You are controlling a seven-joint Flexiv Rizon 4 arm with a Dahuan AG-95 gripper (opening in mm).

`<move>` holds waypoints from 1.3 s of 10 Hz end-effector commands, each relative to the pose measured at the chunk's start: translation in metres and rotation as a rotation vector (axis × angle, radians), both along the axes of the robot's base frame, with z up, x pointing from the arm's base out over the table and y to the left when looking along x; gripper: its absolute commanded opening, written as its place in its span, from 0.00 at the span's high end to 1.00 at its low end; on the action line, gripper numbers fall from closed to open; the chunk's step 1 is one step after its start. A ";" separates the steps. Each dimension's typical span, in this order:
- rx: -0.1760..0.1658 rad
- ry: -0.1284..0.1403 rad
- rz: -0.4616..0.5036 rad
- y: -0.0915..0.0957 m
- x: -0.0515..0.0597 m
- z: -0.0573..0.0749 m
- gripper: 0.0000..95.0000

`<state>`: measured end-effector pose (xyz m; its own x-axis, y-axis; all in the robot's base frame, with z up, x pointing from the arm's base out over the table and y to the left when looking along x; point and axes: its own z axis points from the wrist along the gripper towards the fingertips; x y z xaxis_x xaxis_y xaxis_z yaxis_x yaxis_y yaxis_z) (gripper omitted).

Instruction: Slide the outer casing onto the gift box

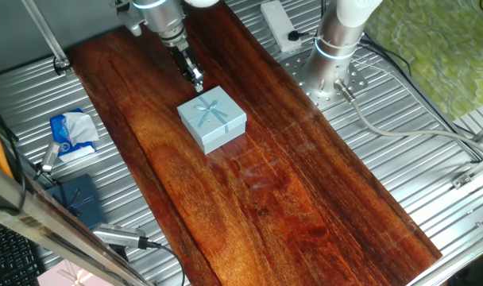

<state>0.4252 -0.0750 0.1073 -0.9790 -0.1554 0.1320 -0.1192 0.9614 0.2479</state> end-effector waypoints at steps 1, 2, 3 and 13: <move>-0.010 0.020 -0.036 0.022 0.005 0.006 1.00; -0.013 0.024 -0.047 0.033 0.008 0.007 1.00; -0.014 0.027 -0.058 0.043 0.010 0.008 1.00; -0.020 0.029 -0.128 0.113 0.007 0.001 1.00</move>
